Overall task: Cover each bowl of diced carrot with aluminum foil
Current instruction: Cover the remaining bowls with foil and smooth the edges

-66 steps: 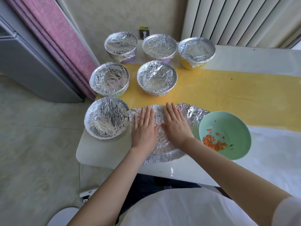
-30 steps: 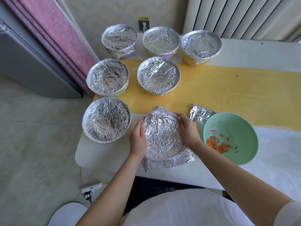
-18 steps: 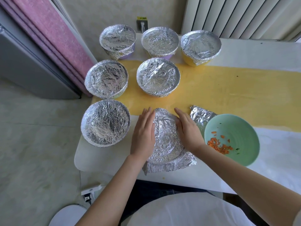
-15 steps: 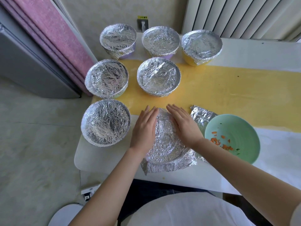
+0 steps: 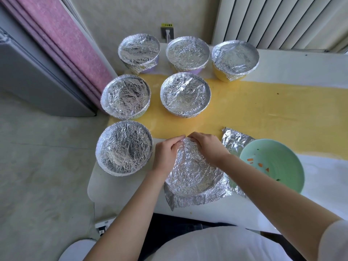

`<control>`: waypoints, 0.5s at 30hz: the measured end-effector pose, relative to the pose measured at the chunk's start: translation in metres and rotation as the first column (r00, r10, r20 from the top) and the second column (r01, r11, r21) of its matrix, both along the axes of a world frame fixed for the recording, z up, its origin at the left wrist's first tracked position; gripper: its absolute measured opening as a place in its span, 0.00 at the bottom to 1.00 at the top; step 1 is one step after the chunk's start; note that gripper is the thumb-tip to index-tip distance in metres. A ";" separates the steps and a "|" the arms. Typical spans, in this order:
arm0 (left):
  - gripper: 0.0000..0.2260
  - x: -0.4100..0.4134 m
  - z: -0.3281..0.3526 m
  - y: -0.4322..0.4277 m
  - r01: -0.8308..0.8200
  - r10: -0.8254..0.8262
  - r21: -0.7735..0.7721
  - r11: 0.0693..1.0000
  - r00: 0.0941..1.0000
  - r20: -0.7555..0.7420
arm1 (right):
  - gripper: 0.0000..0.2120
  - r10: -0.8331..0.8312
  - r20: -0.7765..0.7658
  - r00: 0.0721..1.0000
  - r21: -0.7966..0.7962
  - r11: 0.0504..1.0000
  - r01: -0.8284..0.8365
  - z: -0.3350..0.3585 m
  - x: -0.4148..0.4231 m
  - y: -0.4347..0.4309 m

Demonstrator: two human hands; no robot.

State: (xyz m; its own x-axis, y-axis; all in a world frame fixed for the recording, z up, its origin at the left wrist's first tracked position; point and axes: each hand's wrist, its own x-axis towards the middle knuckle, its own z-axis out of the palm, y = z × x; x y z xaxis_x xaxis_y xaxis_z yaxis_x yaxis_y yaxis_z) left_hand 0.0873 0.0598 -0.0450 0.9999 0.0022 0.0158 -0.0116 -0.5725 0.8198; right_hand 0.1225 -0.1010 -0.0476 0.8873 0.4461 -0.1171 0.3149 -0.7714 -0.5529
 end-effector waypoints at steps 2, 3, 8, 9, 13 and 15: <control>0.12 0.001 -0.001 0.000 -0.010 0.010 0.006 1.000 1.000 0.006 | 0.15 -0.008 0.001 1.000 0.004 1.000 0.008 0.000 0.001 0.000; 0.12 0.001 -0.001 -0.001 -0.015 0.015 0.015 1.000 1.000 0.007 | 0.15 -0.011 0.006 1.000 0.008 1.000 0.011 0.000 0.001 0.000; 0.11 -0.002 -0.001 -0.003 -0.044 0.044 0.042 0.998 0.999 0.015 | 0.18 0.019 0.001 1.000 -0.030 0.999 -0.019 0.001 0.001 0.000; 0.12 -0.004 -0.001 -0.003 -0.045 0.045 0.044 0.998 0.999 0.011 | 0.18 0.030 -0.006 1.000 -0.032 0.999 -0.030 0.001 0.001 0.000; 0.12 -0.011 0.003 -0.008 -0.053 0.054 0.094 0.994 0.999 -0.005 | 0.14 0.022 0.009 1.000 -0.007 1.000 -0.022 -0.001 -0.001 -0.002; 0.12 -0.017 0.007 -0.010 -0.113 0.118 0.160 0.981 0.993 -0.020 | 0.15 -0.041 0.061 0.997 0.018 0.999 0.040 -0.002 -0.004 -0.003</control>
